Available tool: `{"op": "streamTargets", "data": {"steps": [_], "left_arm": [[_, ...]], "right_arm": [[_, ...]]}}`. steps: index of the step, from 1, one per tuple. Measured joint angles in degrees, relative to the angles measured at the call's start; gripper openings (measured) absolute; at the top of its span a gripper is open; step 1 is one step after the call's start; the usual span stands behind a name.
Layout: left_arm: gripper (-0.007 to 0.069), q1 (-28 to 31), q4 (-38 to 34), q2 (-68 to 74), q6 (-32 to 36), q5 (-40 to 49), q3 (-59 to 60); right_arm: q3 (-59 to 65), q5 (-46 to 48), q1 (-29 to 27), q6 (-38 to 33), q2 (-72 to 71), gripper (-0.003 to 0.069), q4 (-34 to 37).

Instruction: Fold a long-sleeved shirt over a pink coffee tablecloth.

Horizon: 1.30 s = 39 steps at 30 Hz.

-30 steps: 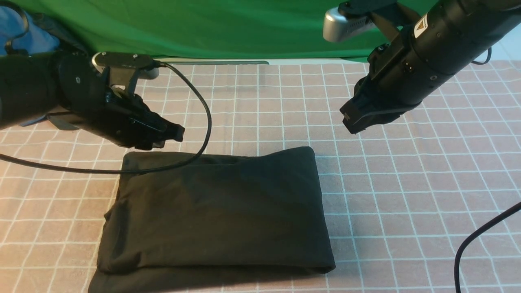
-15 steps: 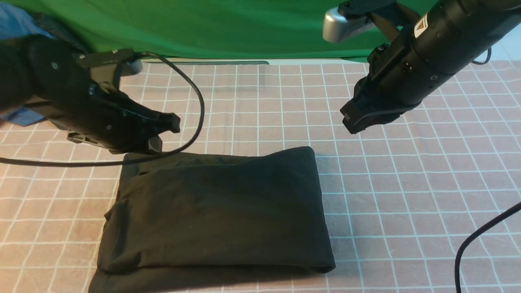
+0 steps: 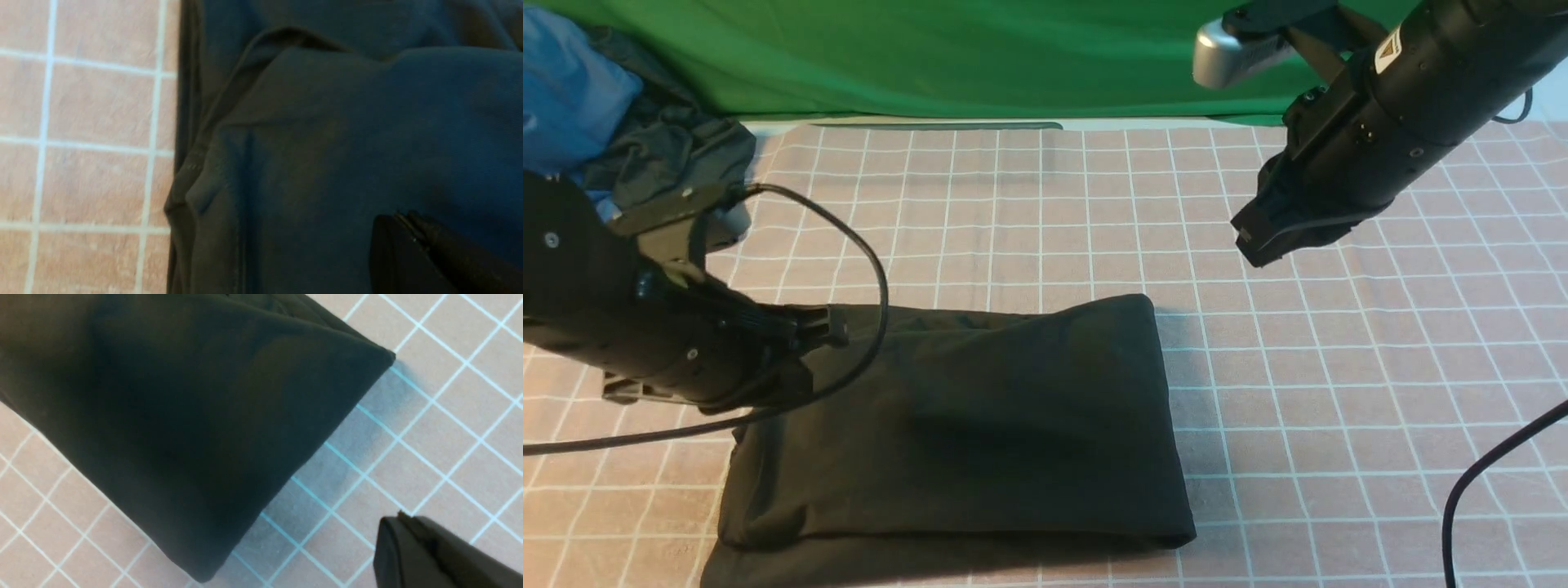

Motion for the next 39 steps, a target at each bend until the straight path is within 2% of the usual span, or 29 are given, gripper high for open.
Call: {"op": "streamTargets", "data": {"steps": [7, 15, 19, 22, 31, 36, 39], "left_arm": [[0.0015, 0.32, -0.21, -3.66, -0.72, 0.72, 0.04], [0.0015, 0.32, -1.77, -22.38, -1.09, 1.77, 0.04], [0.0015, 0.32, -2.56, -34.72, -1.13, 1.89, 0.04], [0.0015, 0.32, -2.56, -44.64, -1.13, 1.89, 0.59], [0.0015, 0.32, -3.06, -65.70, -1.49, 2.47, 10.37], [0.0015, 0.32, -3.47, -73.27, -2.83, 3.29, 15.23], [0.0015, 0.32, -3.59, -76.44, -3.13, 4.16, 17.54]], "right_arm": [[0.05, 1.70, -1.03, 0.61, -2.01, 0.0036, -4.30], [0.12, -1.07, -6.56, 2.74, -18.98, 0.0036, -5.22], [2.55, -11.01, -7.16, 3.20, -31.08, 0.0036, -5.61], [9.16, -24.91, -7.17, 3.54, -41.15, 0.0036, -5.61], [43.16, -61.04, -7.23, 4.47, -68.11, 0.0036, -6.52], [54.09, -68.56, -7.23, 5.44, -76.69, 0.0036, -6.47], [57.35, -69.60, -7.23, 6.03, -80.64, 0.0036, -6.47]]}}
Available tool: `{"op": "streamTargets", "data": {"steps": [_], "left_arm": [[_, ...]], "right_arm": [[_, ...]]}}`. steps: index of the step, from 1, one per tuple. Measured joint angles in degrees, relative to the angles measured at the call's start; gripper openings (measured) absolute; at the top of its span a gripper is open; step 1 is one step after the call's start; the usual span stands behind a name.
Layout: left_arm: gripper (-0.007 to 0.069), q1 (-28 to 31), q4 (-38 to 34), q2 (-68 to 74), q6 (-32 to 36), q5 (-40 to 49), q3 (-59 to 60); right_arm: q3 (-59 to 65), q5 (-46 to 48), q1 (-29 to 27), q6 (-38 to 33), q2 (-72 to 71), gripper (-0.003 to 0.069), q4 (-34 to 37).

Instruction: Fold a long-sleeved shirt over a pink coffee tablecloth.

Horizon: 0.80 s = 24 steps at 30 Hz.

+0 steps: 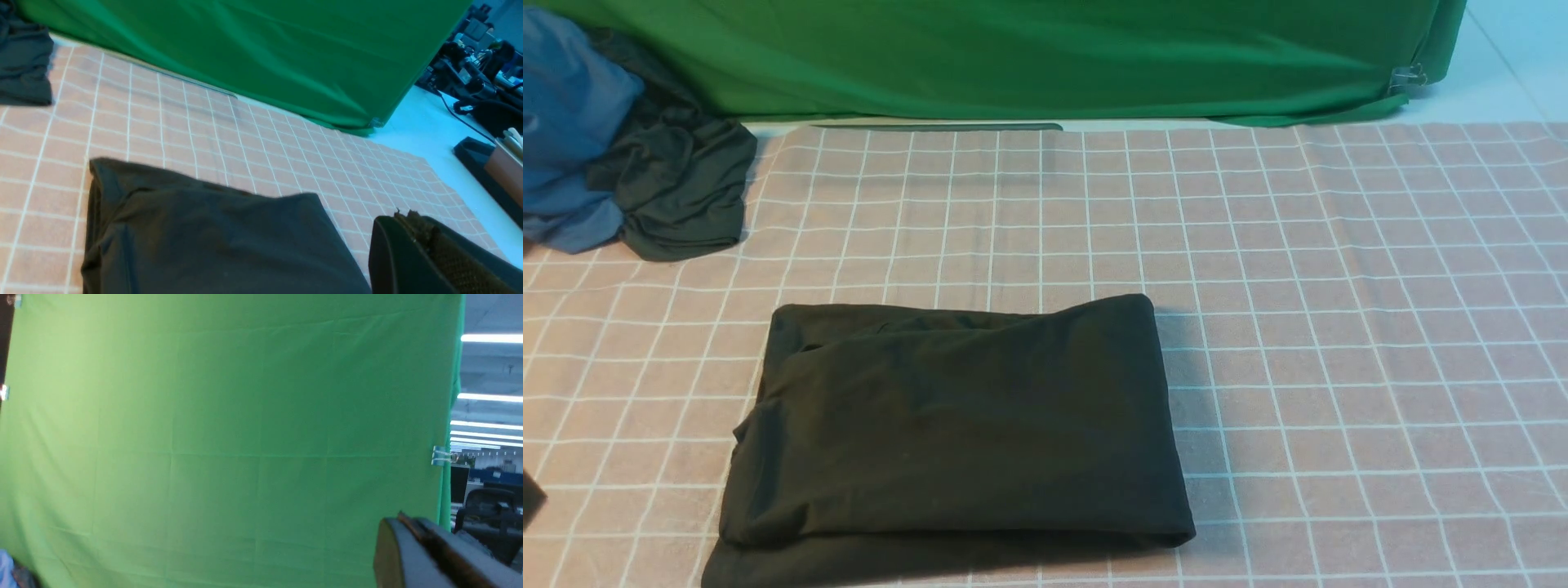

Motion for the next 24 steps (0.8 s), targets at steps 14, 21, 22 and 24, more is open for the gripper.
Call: {"op": "streamTargets", "data": {"steps": [14, 21, 22, 24], "left_arm": [[0.0015, 0.00, 1.61, -2.17, -0.61, -3.94, 3.80], [0.0015, 0.00, 1.66, -2.17, -0.61, -4.16, 3.80], [0.0015, 0.00, 1.66, -2.17, -0.61, -4.16, 3.80], [0.0015, 0.00, 1.66, -2.17, -0.61, -4.16, 3.80]], "right_arm": [[1.42, 1.13, 0.00, 0.89, -3.80, 0.0036, 0.00], [1.42, 1.72, 0.00, 1.29, -3.80, 0.0043, 0.00], [1.42, 1.72, 0.00, 1.29, -3.80, 0.0044, 0.00], [1.42, 1.72, 0.00, 1.34, -3.80, 0.0045, 0.00]]}}
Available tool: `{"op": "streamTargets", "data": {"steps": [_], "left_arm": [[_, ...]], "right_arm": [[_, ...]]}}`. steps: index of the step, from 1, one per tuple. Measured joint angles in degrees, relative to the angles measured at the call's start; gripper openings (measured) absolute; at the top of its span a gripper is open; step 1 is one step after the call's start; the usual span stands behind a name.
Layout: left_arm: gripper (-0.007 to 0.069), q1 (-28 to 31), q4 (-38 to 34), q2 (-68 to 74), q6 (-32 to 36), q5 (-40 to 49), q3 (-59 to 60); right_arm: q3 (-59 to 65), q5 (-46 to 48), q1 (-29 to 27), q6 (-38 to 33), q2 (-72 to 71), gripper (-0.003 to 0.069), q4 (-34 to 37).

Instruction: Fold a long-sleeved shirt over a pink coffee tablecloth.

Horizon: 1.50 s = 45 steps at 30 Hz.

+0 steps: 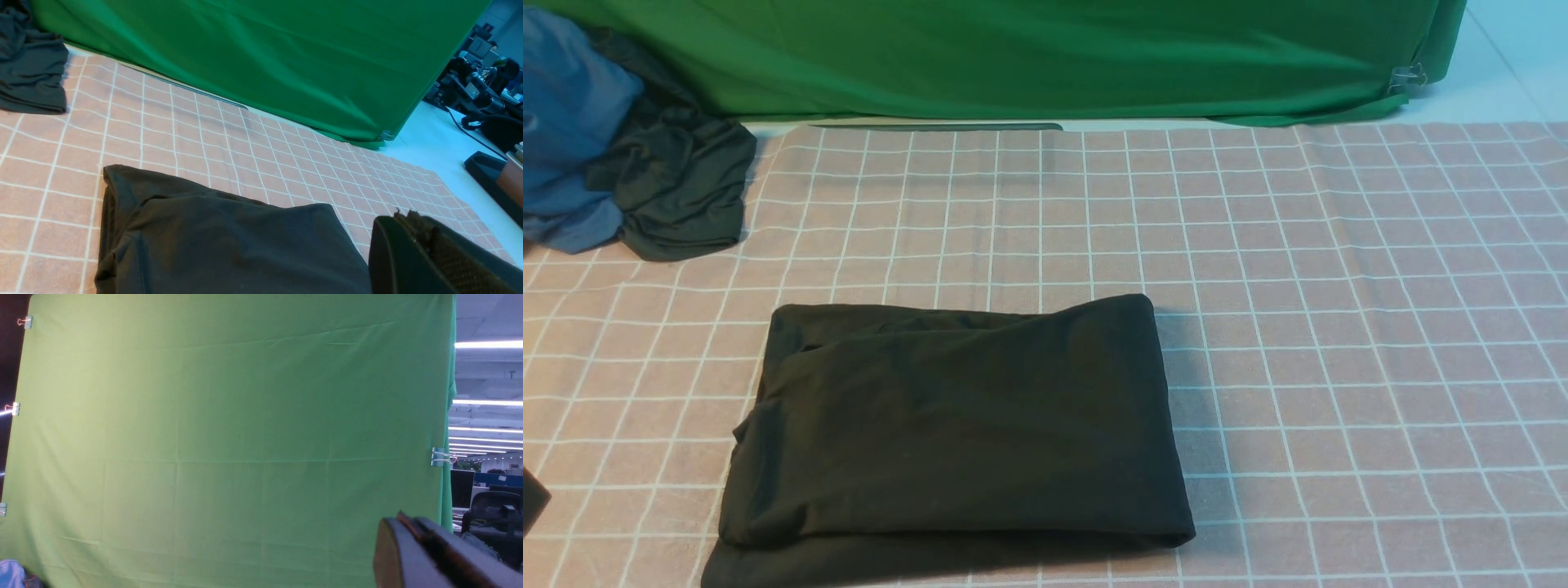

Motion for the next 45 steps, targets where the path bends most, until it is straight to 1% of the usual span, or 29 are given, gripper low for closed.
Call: {"op": "streamTargets", "data": {"steps": [5, 8, 12, 14, 16, 18, 19, 20, 23, 24, 28, 31, 38, 45], "left_arm": [[0.0015, 0.00, 0.43, 0.00, 0.42, 0.00, 0.00], [0.0015, 0.00, 2.52, 0.00, 1.22, 0.00, 0.04], [0.0015, 0.00, 3.33, 0.00, 1.60, 0.00, 0.24], [0.0015, 0.00, 3.38, 0.00, 3.11, -0.75, 1.14], [0.0015, 0.00, 3.52, -0.04, 3.82, -3.04, 2.53], [0.0015, 0.53, 3.49, -0.09, 4.07, -8.31, 4.79], [0.0015, 0.72, 3.44, -0.09, 4.15, -9.58, 5.60], [0.0015, 1.79, 3.25, -0.09, 4.27, -13.94, 7.67], [0.0015, 5.08, 3.13, -0.04, 4.42, -21.04, 12.32], [0.0015, 6.19, 3.13, -0.04, 4.42, -22.07, 14.12], [0.0015, 9.58, 4.55, -0.04, 4.42, -23.19, 21.80], [0.0015, 10.15, 6.60, -0.04, 4.42, -23.02, 26.34], [0.0015, 10.22, 8.48, -0.04, 4.42, -25.75, 27.57], [0.0015, 10.22, 8.67, -0.04, 4.61, -25.82, 27.57]], "right_arm": [[0.00, 0.00, 0.00, 0.06, 0.00, 0.0052, 0.00], [0.00, 0.00, 0.00, 0.06, 0.00, 0.0055, 0.00], [0.00, 0.06, 0.00, 0.06, 0.00, 0.0058, 0.00], [0.00, 0.18, 0.00, 0.06, 0.00, 0.0062, 0.00], [0.00, 0.18, 0.00, 0.06, 0.00, 0.0067, 0.00], [0.00, 0.18, 0.00, 0.14, 0.00, 0.0071, 0.00], [0.00, 0.18, 0.00, 0.14, 0.00, 0.0071, 0.00], [0.00, 0.18, 0.00, 0.14, 0.00, 0.0070, 0.00], [0.00, 0.18, 0.00, 0.14, 0.00, 0.0074, 0.00], [0.00, 0.18, 0.00, 0.14, 0.00, 0.0076, 0.00], [0.00, 0.18, 0.00, 0.14, 0.00, 0.0083, 0.00], [0.00, 0.23, 0.00, 0.14, 0.00, 0.0091, 0.00], [0.00, 0.34, 0.00, 0.14, 0.00, 0.0108, 0.00], [0.00, 0.37, 0.00, 0.14, 0.00, 0.0117, 0.00]]}}
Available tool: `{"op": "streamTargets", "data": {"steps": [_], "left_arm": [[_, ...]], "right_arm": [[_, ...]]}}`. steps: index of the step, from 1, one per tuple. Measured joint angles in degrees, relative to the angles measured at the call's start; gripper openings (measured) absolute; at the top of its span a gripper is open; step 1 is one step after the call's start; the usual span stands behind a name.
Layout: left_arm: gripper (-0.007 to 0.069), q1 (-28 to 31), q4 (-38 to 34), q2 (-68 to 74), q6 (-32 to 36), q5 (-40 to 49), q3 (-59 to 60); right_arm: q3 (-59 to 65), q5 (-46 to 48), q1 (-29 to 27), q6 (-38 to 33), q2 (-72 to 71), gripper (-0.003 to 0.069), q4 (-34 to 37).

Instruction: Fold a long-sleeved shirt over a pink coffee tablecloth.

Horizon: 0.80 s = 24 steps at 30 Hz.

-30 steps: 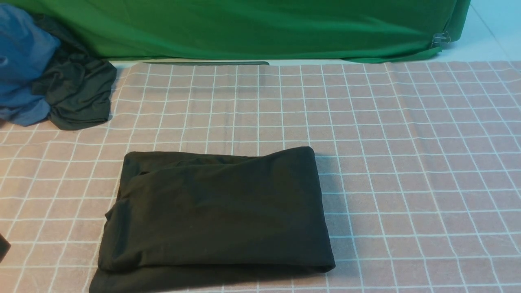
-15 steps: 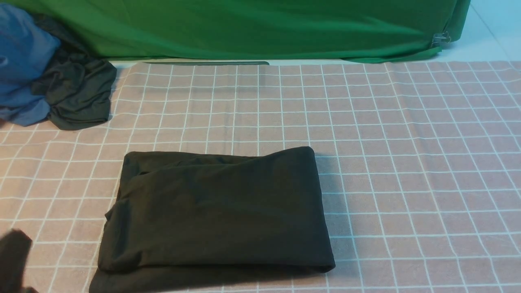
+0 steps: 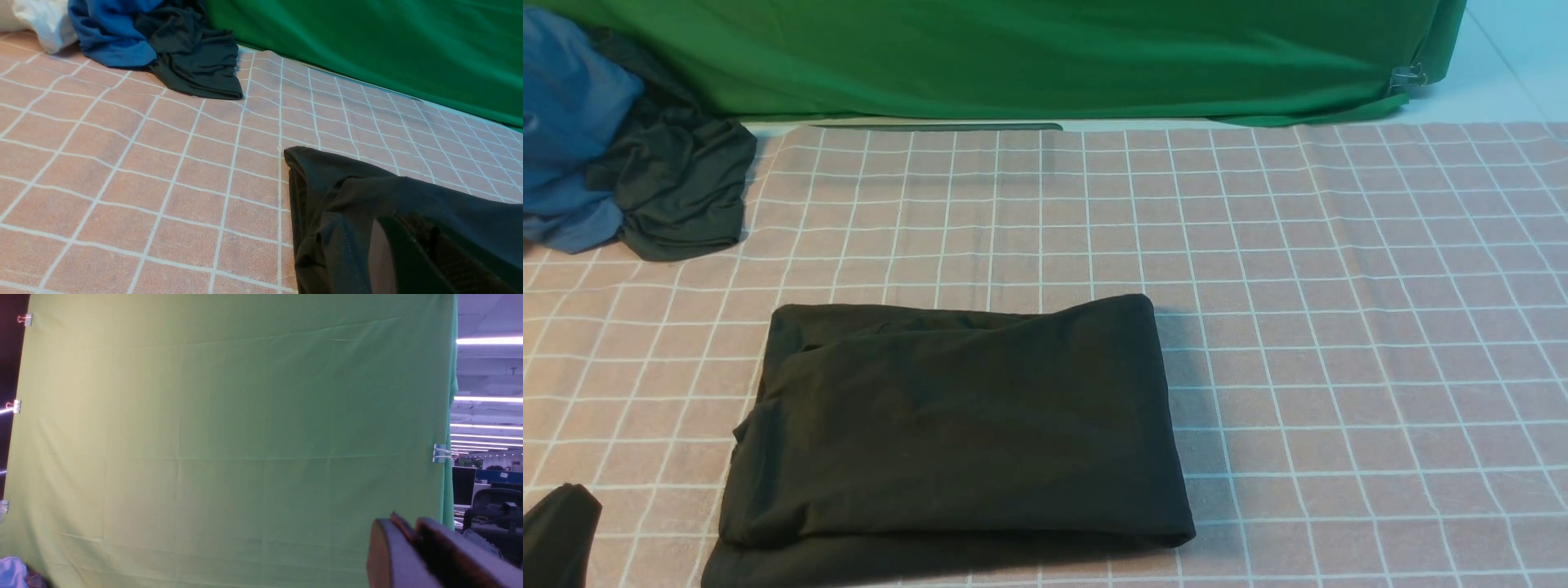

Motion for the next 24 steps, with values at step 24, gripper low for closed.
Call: {"op": "streamTargets", "data": {"steps": [24], "left_arm": [[0.0015, 0.00, 0.62, 0.00, 0.00, -0.05, 0.00]], "right_arm": [[0.00, 0.00, 0.00, 0.00, 0.00, 0.0143, 0.00]]}}
